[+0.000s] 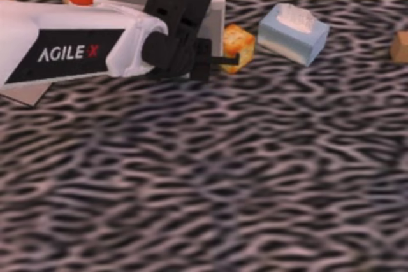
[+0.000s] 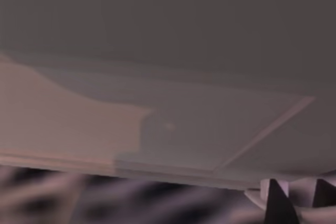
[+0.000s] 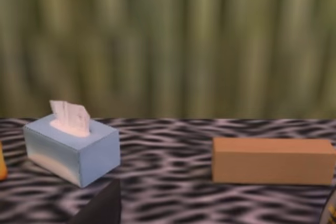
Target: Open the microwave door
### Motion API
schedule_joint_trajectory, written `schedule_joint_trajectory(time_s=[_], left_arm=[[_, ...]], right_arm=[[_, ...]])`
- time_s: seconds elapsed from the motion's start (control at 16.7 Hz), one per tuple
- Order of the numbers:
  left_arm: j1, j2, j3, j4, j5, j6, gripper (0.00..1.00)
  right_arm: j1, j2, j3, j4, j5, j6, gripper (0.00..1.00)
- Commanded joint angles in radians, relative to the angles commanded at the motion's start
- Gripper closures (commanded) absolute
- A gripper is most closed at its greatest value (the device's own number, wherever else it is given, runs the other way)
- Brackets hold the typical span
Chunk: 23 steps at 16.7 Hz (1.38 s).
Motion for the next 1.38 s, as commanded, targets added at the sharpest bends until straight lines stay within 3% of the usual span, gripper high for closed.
schedule_joint_trajectory(time_s=[0.66, 1.38], left_arm=[[0.000, 0.000, 0.000, 0.000, 0.000, 0.000, 1.00], [0.014, -0.041, -0.063, 0.035, 0.048, 0.060, 1.00]], right_arm=[[0.000, 0.000, 0.000, 0.000, 0.000, 0.000, 0.00], [0.000, 0.000, 0.000, 0.000, 0.000, 0.000, 0.00]])
